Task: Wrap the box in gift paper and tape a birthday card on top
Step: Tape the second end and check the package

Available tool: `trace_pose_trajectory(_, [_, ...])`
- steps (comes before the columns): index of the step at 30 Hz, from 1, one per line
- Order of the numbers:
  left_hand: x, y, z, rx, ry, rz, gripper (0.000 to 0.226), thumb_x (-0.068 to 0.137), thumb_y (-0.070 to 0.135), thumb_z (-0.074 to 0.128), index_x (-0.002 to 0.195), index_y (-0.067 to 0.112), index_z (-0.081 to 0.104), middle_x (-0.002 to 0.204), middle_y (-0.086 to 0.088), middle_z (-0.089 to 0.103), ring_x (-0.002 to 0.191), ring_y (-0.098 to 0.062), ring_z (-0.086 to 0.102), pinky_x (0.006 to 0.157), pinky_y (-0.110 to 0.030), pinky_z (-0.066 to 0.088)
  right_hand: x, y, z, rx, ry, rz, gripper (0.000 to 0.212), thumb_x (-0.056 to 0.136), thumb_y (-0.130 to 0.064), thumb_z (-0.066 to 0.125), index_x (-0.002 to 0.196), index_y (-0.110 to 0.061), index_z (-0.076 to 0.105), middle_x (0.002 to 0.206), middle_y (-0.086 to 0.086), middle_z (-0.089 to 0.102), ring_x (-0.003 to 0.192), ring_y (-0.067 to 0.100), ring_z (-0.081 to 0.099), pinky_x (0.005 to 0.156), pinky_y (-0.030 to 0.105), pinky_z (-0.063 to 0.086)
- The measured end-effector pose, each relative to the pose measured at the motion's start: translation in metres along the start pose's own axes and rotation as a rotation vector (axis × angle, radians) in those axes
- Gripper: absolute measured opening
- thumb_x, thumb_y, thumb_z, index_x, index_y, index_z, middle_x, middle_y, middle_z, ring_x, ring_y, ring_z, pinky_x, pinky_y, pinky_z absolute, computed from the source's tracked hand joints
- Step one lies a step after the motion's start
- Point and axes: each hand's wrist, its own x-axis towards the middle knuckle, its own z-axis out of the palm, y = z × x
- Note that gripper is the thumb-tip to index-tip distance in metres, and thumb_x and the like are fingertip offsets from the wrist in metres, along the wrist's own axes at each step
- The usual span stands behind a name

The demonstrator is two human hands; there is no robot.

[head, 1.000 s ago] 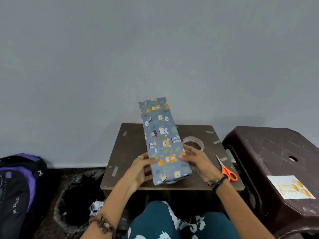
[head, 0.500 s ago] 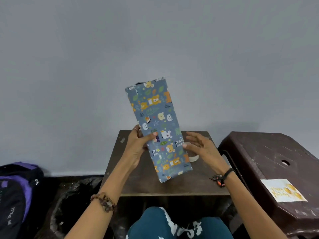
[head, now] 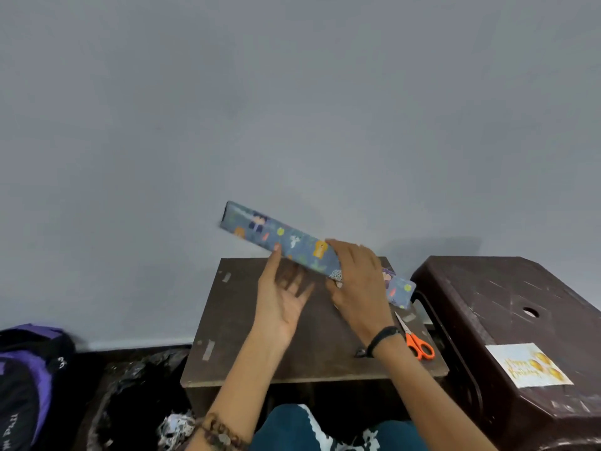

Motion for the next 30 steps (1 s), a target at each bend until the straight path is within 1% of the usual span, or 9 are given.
trace_pose_trajectory(5, [-0.004, -0.010, -0.004, -0.045, 0.091, 0.009, 0.051, 0.073, 0.028, 0.068, 0.120, 0.010, 0.054, 0.106, -0.016, 0.066, 0.090, -0.028, 0.065, 0.075, -0.041, 0.055, -0.031, -0.006, 0.017, -0.110, 0.101, -0.147, 0.062, 0.065, 0.011, 0.053, 0.121, -0.014, 0.048, 0.118, 0.007, 0.060, 0.116, 0.017, 0.047, 0.112, 0.041, 0.023])
trace_pose_trajectory(7, [0.003, -0.011, -0.013, -0.072, 0.187, 0.046, 0.043, 0.079, 0.017, 0.067, 0.119, 0.012, 0.053, 0.110, -0.015, 0.061, 0.088, -0.028, 0.062, 0.066, -0.037, 0.055, -0.038, -0.005, 0.019, -0.065, -0.008, -0.221, 0.056, 0.073, 0.003, 0.053, 0.126, -0.014, 0.047, 0.126, 0.006, 0.057, 0.121, 0.015, 0.044, 0.113, 0.041, 0.021])
trace_pose_trajectory(10, [0.010, -0.007, -0.024, -0.070, 0.225, 0.098, 0.011, 0.082, 0.006, 0.058, 0.090, 0.014, 0.056, 0.099, -0.011, 0.059, 0.077, -0.024, 0.059, 0.066, -0.036, 0.050, -0.039, 0.001, 0.018, 0.019, -0.114, -0.265, 0.036, 0.089, -0.025, 0.048, 0.122, -0.013, 0.056, 0.126, 0.004, 0.059, 0.120, 0.011, 0.045, 0.113, 0.036, 0.020])
trace_pose_trajectory(13, [0.011, -0.001, -0.029, -0.146, 0.179, 0.151, 0.027, 0.082, -0.003, 0.048, 0.062, 0.015, 0.053, 0.078, -0.005, 0.064, 0.076, -0.024, 0.060, 0.077, -0.040, 0.048, -0.027, 0.008, 0.010, 0.229, -0.110, -0.002, 0.031, 0.095, -0.020, 0.048, 0.123, -0.015, 0.059, 0.132, -0.003, 0.054, 0.125, 0.004, 0.040, 0.114, 0.017, 0.012])
trace_pose_trajectory(15, [0.013, 0.001, -0.031, -0.237, 0.140, 0.169, 0.035, 0.081, -0.006, 0.043, 0.054, 0.015, 0.050, 0.074, -0.004, 0.063, 0.077, -0.025, 0.060, 0.090, -0.045, 0.045, -0.016, 0.012, 0.003, 0.398, -0.045, 0.222, 0.029, 0.096, -0.014, 0.050, 0.124, -0.016, 0.058, 0.133, -0.005, 0.052, 0.124, 0.003, 0.042, 0.109, 0.015, 0.023])
trace_pose_trajectory(17, [0.016, 0.000, -0.032, -0.274, 0.126, 0.167, 0.031, 0.081, -0.007, 0.039, 0.061, 0.014, 0.049, 0.080, -0.005, 0.060, 0.080, -0.025, 0.059, 0.101, -0.050, 0.039, -0.003, 0.013, -0.006, 0.558, 0.087, 0.389, 0.025, 0.093, -0.012, 0.054, 0.117, -0.018, 0.060, 0.120, -0.007, 0.056, 0.108, -0.009, 0.048, 0.096, 0.010, 0.036])
trace_pose_trajectory(21, [0.018, -0.007, -0.035, -0.316, 0.145, 0.133, 0.028, 0.081, -0.009, 0.036, 0.084, 0.012, 0.056, 0.092, -0.007, 0.061, 0.091, -0.027, 0.059, 0.103, -0.052, 0.037, 0.001, 0.008, -0.006, 0.685, 0.167, 0.507, 0.020, 0.090, -0.013, 0.058, 0.108, -0.023, 0.060, 0.104, -0.013, 0.056, 0.092, -0.020, 0.048, 0.079, -0.002, 0.034])
trace_pose_trajectory(26, [0.012, -0.029, -0.047, -0.299, 0.289, 0.030, 0.024, 0.079, -0.010, 0.038, 0.074, 0.010, 0.049, 0.087, -0.009, 0.057, 0.086, -0.028, 0.057, 0.103, -0.054, 0.037, -0.023, 0.001, 0.013, 0.630, 0.144, 0.573, 0.029, 0.089, -0.009, 0.059, 0.117, -0.016, 0.056, 0.120, -0.004, 0.054, 0.114, 0.006, 0.049, 0.098, 0.017, 0.038])
trace_pose_trajectory(30, [0.000, -0.040, -0.068, -0.153, 0.521, -0.125, 0.015, 0.074, -0.002, 0.052, 0.076, 0.013, 0.051, 0.109, -0.012, 0.052, 0.103, -0.032, 0.052, 0.081, -0.056, 0.047, -0.054, 0.009, 0.030, 0.387, 0.015, 0.842, 0.063, 0.078, -0.029, 0.073, 0.132, -0.014, 0.045, 0.139, 0.007, 0.042, 0.131, 0.022, 0.035, 0.108, 0.043, 0.031])
